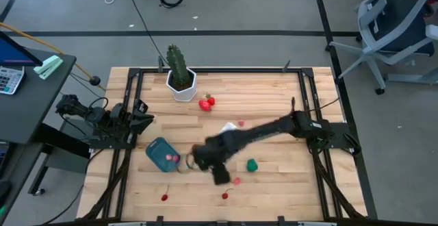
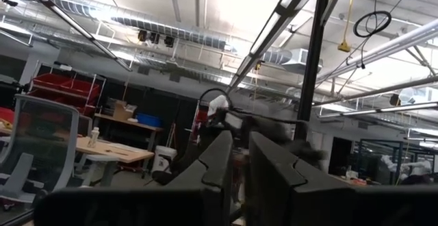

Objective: Pick and placing Produce into tupperware
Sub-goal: Put the peach into the blue bin

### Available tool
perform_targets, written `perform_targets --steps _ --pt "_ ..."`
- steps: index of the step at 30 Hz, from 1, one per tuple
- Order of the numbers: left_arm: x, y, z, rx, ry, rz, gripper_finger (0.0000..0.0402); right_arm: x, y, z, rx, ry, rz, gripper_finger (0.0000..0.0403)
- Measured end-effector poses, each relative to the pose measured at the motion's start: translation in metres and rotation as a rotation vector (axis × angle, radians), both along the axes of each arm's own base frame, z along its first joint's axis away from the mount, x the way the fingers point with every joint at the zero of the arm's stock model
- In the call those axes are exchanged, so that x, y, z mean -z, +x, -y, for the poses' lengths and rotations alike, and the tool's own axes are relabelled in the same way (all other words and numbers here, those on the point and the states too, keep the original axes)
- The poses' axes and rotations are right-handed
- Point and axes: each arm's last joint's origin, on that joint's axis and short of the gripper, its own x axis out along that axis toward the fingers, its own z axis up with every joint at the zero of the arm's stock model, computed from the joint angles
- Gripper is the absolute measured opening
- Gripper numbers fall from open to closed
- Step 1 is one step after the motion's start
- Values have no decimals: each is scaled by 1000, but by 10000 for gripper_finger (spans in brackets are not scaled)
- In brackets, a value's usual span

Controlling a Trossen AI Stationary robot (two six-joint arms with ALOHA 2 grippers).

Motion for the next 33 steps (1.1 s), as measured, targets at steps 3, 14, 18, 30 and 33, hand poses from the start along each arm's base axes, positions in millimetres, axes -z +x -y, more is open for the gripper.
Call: perform_targets --steps 3,14,18,30,33 --pt "0 0 0 0 0 0 60 -2 -19 -31 -67 -36 -67 161" --pt "0 0 0 0 0 -1 56 18 -46 -78 0 -255 -68 160" --pt "0 0 0 3 -6 0 56 19 -48 -81 85 -227 -84 160" --pt "3 1 1 4 7 -28 64 30 -66 -106 187 -216 -124 166" --pt "3 1 1 4 7 -29 61 43 -74 -108 194 -239 -171 179"
